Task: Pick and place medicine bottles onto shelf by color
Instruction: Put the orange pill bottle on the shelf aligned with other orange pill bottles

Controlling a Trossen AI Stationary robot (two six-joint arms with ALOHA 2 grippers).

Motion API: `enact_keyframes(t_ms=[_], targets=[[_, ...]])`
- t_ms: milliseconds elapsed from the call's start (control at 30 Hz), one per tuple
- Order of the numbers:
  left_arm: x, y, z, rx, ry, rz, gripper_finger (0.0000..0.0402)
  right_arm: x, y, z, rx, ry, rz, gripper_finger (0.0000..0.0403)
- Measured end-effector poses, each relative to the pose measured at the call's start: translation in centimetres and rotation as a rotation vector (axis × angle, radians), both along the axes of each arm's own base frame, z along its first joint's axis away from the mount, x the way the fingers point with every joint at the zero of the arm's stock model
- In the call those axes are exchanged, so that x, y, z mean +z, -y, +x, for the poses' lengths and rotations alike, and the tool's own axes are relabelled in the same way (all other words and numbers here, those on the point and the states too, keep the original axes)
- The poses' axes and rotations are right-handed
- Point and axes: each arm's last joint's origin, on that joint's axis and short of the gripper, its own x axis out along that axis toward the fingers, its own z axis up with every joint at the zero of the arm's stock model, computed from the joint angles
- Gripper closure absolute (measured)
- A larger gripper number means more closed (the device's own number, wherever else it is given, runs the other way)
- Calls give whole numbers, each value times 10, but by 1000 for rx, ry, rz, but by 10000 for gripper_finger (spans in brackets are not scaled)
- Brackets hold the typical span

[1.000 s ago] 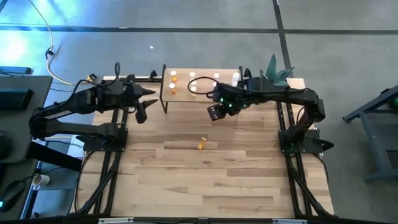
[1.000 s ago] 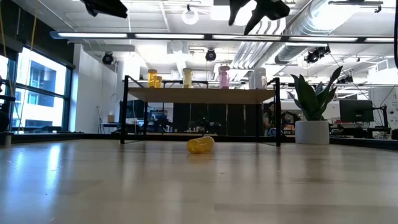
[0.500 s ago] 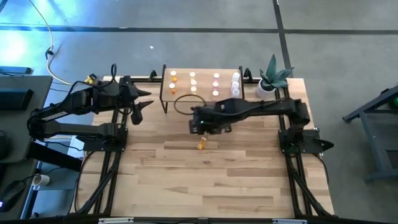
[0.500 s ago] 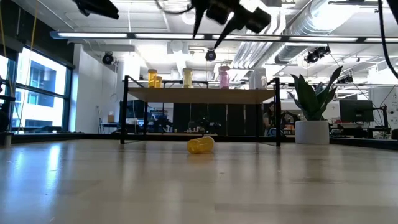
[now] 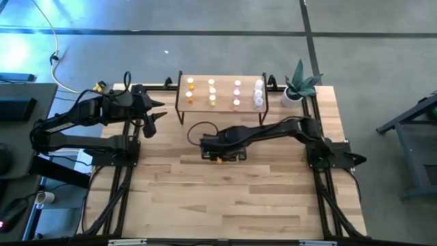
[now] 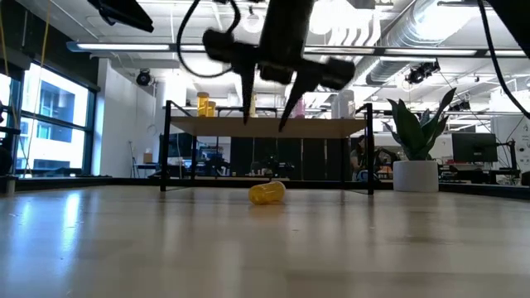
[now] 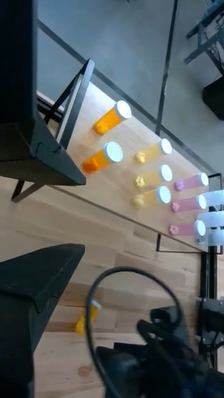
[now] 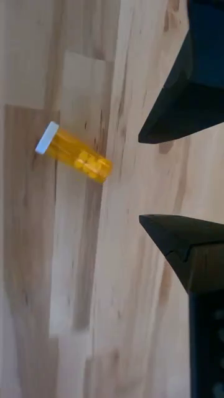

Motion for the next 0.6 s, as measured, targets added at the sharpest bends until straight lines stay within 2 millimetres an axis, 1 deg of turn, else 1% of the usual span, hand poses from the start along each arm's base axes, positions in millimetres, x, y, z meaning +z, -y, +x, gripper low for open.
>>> enact_keyframes(t_ms=[133, 300, 400, 533, 600], targets=[[0, 0, 0, -2, 0, -1, 249, -23, -5, 6, -42, -52, -7, 214], [0, 0, 0, -3, 1, -1, 249, -47, -6, 14, -81, -84, -26, 214], [0, 0, 0, -3, 1, -1, 249, -56, -6, 19, -91, -67, -38, 214], [0, 0, 0, -3, 1, -1, 249, -67, -4, 22, -97, -85, -43, 214], [0, 0, 0, -8, -3, 6, 249, -69, -2, 22, -112, -91, -41, 214]])
